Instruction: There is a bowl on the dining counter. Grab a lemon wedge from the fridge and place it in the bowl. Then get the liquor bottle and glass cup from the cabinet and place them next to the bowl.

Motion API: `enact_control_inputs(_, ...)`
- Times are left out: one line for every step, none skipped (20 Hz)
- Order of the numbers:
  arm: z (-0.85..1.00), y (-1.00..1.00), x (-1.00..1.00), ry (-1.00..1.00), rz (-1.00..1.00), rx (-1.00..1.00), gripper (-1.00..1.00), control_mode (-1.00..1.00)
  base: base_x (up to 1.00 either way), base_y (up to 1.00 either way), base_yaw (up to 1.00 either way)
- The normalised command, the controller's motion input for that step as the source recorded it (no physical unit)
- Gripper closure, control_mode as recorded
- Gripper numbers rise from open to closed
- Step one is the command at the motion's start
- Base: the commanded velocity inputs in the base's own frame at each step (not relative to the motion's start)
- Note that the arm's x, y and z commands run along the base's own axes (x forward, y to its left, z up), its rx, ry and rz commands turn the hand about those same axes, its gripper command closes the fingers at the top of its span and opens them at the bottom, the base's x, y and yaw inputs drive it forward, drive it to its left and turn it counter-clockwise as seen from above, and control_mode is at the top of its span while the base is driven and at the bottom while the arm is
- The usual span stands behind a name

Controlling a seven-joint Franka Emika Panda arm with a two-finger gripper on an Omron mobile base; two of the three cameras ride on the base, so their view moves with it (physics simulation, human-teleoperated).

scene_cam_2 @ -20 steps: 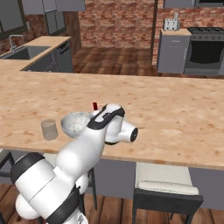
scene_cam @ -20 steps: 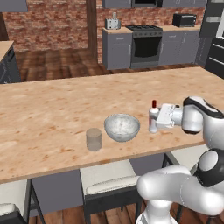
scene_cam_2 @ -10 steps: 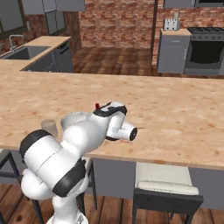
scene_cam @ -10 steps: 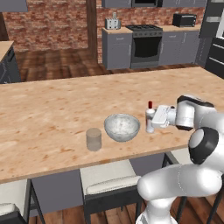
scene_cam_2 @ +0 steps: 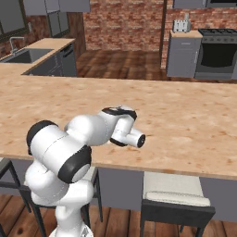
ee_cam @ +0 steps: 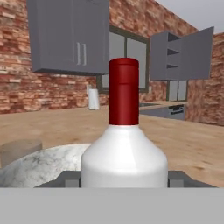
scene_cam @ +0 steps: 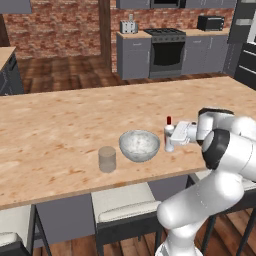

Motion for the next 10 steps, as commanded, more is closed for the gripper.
enact_control_inputs(-0.16, 0.0, 0.07, 0.0, -0.01, 0.0, 1.0, -1.0, 0.0, 0.0, 0.0)
enact_control_inputs(-0.14, -0.01, 0.0, 0.0, -0.01, 0.0, 1.0, -1.0, 0.0, 0.0, 0.0)
enact_control_inputs(-0.14, -0.03, 0.0, 0.0, -0.01, 0.0, 1.0, -1.0, 0.0, 0.0, 0.0)
enact_control_inputs(-0.15, -0.04, 0.0, 0.0, -0.01, 0.0, 1.0, -1.0, 0.0, 0.0, 0.0)
enact_control_inputs(-0.15, -0.01, 0.0, 0.0, 0.0, 0.0, 1.0, -1.0, 0.0, 0.0, 0.0)
enact_control_inputs(-0.15, 0.0, 0.0, 0.0, 0.0, 0.0, 1.0, -1.0, 0.0, 0.0, 0.0)
enact_control_inputs(-0.14, 0.0, 0.0, 0.0, 0.0, 0.0, 1.0, -1.0, 0.0, 0.0, 0.0)
enact_control_inputs(-0.15, 0.0, 0.0, 0.0, 0.0, 0.0, 1.0, -1.0, 0.0, 0.0, 0.0)
enact_control_inputs(-0.13, 0.0, 0.0, 0.0, 0.0, 0.0, 1.0, -1.0, 0.0, 0.0, 0.0)
enact_control_inputs(-0.13, 0.0, 0.0, 0.0, 0.0, 0.0, 1.0, -1.0, 0.0, 0.0, 0.0)
